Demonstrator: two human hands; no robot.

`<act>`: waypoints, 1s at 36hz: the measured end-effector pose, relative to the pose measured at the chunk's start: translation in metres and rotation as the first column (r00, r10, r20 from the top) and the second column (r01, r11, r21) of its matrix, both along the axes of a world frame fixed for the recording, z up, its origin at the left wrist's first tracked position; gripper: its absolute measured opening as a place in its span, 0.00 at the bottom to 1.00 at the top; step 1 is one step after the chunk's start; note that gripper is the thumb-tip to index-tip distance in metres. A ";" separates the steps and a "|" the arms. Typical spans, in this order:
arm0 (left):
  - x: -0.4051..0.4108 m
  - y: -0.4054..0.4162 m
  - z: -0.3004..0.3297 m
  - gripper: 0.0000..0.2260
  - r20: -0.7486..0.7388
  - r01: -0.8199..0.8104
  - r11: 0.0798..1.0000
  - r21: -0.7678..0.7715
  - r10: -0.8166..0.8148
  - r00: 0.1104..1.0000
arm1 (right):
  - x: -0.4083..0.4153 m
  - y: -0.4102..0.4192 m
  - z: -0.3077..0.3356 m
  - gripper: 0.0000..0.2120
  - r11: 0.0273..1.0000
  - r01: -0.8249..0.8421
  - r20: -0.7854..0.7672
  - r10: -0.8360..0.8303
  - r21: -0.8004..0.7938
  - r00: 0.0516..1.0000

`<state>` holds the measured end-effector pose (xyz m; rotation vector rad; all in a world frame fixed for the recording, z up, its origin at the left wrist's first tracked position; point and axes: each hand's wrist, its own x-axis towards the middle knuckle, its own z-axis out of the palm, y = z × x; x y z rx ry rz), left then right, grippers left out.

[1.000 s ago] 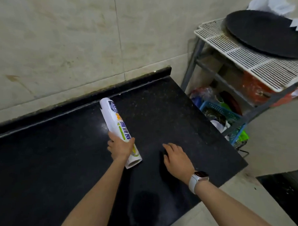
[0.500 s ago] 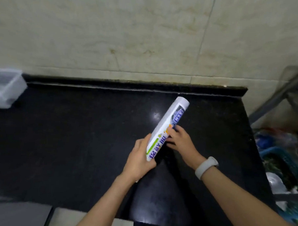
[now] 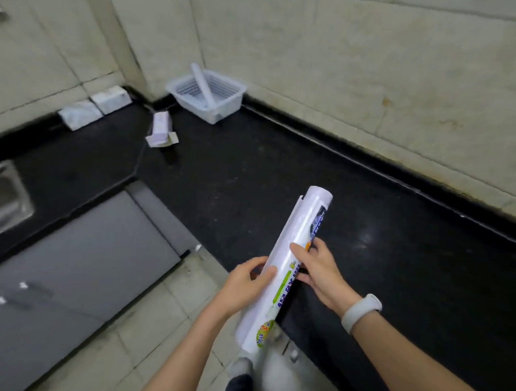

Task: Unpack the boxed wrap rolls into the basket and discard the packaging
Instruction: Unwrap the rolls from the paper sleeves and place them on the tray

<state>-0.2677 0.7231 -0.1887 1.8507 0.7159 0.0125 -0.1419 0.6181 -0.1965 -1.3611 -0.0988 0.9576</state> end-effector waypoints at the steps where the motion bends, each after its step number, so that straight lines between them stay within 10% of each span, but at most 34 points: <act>1: -0.008 0.009 0.002 0.10 0.022 -0.030 0.999 -0.026 0.031 0.999 | -0.007 0.014 0.001 0.20 0.999 -0.040 0.015 0.040 0.008 0.999; 20: -0.124 0.283 0.021 0.16 0.059 -0.309 0.899 0.309 0.307 0.950 | -0.113 0.325 -0.004 0.24 0.944 -0.331 -0.037 0.331 -0.004 0.943; 36: -0.029 0.489 0.049 0.19 0.208 -0.477 0.847 0.234 0.436 0.875 | -0.011 0.518 0.007 0.15 0.980 -0.198 0.012 0.198 0.001 0.980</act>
